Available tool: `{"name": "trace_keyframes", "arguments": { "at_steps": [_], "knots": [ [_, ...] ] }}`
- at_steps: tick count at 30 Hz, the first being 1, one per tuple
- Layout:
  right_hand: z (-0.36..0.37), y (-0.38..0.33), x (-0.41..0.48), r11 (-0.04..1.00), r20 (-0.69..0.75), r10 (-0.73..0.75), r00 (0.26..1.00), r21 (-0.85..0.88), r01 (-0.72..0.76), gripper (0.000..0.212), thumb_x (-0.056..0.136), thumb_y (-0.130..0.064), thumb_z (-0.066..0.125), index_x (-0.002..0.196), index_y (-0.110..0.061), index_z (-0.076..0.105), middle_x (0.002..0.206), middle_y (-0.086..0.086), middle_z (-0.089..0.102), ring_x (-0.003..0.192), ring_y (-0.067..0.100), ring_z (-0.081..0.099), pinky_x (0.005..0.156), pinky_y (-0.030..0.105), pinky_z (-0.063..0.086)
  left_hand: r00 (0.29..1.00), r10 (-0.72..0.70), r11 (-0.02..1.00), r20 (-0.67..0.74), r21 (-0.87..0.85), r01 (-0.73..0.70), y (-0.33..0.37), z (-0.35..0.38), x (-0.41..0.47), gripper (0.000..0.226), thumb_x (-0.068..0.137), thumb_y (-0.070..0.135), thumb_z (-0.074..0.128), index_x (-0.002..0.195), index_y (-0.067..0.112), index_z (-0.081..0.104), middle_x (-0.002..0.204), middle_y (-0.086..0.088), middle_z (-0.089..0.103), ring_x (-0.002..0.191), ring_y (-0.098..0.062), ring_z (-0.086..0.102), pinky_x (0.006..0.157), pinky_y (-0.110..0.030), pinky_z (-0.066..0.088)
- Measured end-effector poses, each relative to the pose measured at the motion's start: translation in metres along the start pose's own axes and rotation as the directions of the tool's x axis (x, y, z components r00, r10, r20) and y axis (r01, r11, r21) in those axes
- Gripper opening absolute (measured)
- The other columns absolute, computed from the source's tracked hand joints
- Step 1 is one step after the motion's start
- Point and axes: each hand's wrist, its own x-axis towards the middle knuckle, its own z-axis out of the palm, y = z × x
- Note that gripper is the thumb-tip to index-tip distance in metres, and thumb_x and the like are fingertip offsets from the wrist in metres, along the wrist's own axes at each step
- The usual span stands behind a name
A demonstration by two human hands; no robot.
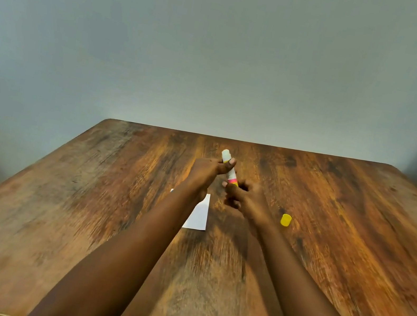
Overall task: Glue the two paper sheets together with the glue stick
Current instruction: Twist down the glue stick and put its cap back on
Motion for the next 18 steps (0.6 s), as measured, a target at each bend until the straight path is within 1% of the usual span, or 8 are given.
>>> {"name": "trace_keyframes", "arguments": {
  "at_steps": [3,4,6,8,11,13,15,18],
  "knots": [
    [-0.008,-0.003,0.003,0.934,0.234,0.154,0.960,0.282,-0.218,0.017,0.092,-0.008,0.052,0.089,-0.001,0.068,0.080,0.012,0.071,0.072,0.018,0.070,0.061,0.024,0.058,1.000,-0.003,1.000,0.021,-0.010,0.003,0.002,-0.010,0.002,0.031,0.084,0.027,0.067,0.096,-0.001,0.069,0.094,-0.004,0.067,0.099,-0.017,0.057,0.090,-0.030,0.039],
    [-0.009,-0.004,0.004,0.915,0.269,0.181,0.946,0.306,-0.262,0.018,0.091,-0.006,0.052,0.089,0.000,0.068,0.079,0.013,0.073,0.072,0.018,0.072,0.061,0.024,0.059,1.000,-0.014,1.000,0.022,-0.008,0.014,0.003,-0.012,0.002,0.033,0.084,0.027,0.066,0.097,-0.002,0.069,0.096,-0.005,0.066,0.103,-0.020,0.055,0.095,-0.035,0.035],
    [-0.011,-0.007,0.005,0.937,0.267,0.184,0.946,0.243,-0.251,0.014,0.088,-0.006,0.058,0.083,-0.002,0.071,0.076,0.011,0.074,0.069,0.018,0.073,0.060,0.024,0.058,0.999,-0.035,0.999,0.019,0.019,0.034,0.004,-0.015,0.002,0.029,0.084,0.029,0.066,0.089,0.000,0.069,0.090,-0.002,0.063,0.102,-0.020,0.051,0.095,-0.037,0.033],
    [-0.009,-0.010,0.005,0.985,0.165,0.150,0.975,0.056,-0.162,0.009,0.081,-0.007,0.068,0.073,-0.008,0.072,0.076,0.011,0.074,0.064,0.016,0.072,0.057,0.022,0.055,0.999,-0.038,0.998,0.016,0.041,0.038,0.005,-0.015,-0.001,0.026,0.083,0.028,0.068,0.084,0.002,0.070,0.089,0.001,0.062,0.100,-0.017,0.049,0.090,-0.034,0.031],
    [0.006,-0.011,0.010,0.966,-0.120,0.068,0.990,-0.242,-0.096,0.015,0.074,-0.011,0.076,0.069,-0.011,0.062,0.074,0.006,0.065,0.058,0.015,0.066,0.048,0.018,0.050,1.000,-0.001,0.999,-0.025,0.045,0.002,0.004,-0.010,-0.004,0.038,0.082,0.024,0.070,0.106,-0.005,0.068,0.113,-0.008,0.065,0.101,-0.015,0.046,0.087,-0.030,0.031],
    [0.017,-0.009,0.013,0.947,-0.233,0.007,0.972,-0.310,-0.081,0.019,0.075,-0.013,0.075,0.076,-0.010,0.057,0.073,0.002,0.059,0.060,0.014,0.062,0.049,0.018,0.048,0.999,0.028,0.999,-0.033,0.046,-0.027,0.006,-0.007,-0.006,0.041,0.082,0.024,0.069,0.111,-0.005,0.066,0.123,-0.014,0.063,0.105,-0.018,0.051,0.086,-0.030,0.034],
    [0.020,-0.006,0.013,0.963,-0.168,-0.007,0.986,-0.267,-0.038,0.022,0.077,-0.016,0.074,0.090,-0.008,0.058,0.079,0.002,0.060,0.067,0.014,0.063,0.055,0.017,0.049,0.999,0.038,0.999,-0.032,0.040,-0.037,0.010,-0.008,-0.007,0.041,0.083,0.024,0.068,0.113,-0.004,0.066,0.124,-0.015,0.063,0.116,-0.024,0.053,0.082,-0.029,0.038],
    [0.011,-0.005,0.013,0.998,0.125,0.030,0.992,-0.059,-0.022,0.017,0.085,-0.018,0.066,0.097,-0.007,0.064,0.087,0.005,0.067,0.080,0.017,0.067,0.066,0.019,0.055,1.000,0.016,1.000,-0.024,-0.001,-0.016,0.013,-0.014,-0.007,0.043,0.084,0.024,0.067,0.115,-0.006,0.064,0.127,-0.017,0.061,0.125,-0.026,0.048,0.088,-0.031,0.035]
  ]
}}
